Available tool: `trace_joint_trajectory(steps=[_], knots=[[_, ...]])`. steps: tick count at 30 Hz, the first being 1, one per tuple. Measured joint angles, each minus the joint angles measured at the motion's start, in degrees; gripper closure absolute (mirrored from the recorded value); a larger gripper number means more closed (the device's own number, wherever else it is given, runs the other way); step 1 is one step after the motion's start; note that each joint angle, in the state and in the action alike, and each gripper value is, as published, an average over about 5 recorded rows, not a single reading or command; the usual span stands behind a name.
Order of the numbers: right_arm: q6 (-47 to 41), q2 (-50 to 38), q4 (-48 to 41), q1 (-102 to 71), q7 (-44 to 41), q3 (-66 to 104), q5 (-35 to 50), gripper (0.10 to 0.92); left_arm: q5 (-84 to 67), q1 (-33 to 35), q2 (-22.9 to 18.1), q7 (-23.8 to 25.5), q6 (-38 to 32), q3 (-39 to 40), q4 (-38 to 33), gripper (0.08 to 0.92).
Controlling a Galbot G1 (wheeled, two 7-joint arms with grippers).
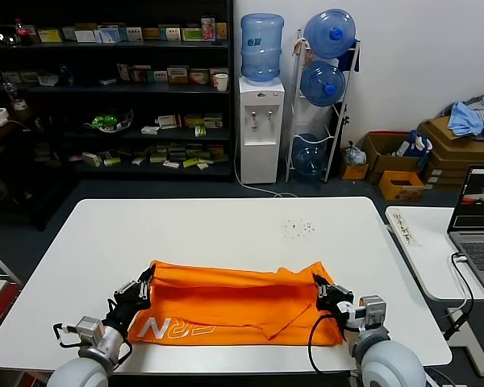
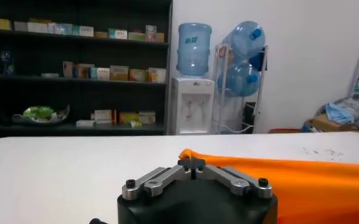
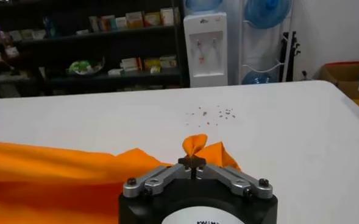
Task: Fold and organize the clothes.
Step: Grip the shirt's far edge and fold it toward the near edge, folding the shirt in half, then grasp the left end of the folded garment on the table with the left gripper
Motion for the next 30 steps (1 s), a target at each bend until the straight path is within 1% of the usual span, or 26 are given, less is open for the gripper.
trace_joint_trajectory(steps=[3,5,13,22,25,28,30], knots=[[-0.46,-0.52,1.49,-2.02,0.05,1.14,0.17,0.825,0.68,1.78,-0.16,0.06,0.10,-0.87,-0.68,0.898],[-0.73,-0.91,2.48,-3.39,0.11,1.99,0.23,0.765,1.13,2.88,-0.21,0.13,0.18,-1.47,-1.19,0.863],[-1.02,-1.76,4.85,-8.11,0.26,5.59,-0.17,0.531,2.36,6.74,-0.54,-0.08,0.88,-3.73,-2.72,0.631],[-0.44,-0.52,5.80,-11.75,0.19,9.45,-1.56,0.275,2.59,9.14,-2.04,0.28,1.23,-3.68,-1.83,0.371],[-0.33,-0.09,6.23,-12.43,0.16,10.23,-1.88,0.219,2.86,8.88,-2.91,0.50,0.66,-3.18,-0.76,0.284],[-0.27,0.08,6.46,-12.70,0.16,10.87,-1.97,0.205,2.86,8.09,-3.55,0.60,0.26,-2.67,0.41,0.212],[-0.25,0.15,6.51,-12.78,0.16,11.14,-1.99,0.203,2.68,7.41,-3.70,0.58,0.29,-2.31,0.96,0.190]])
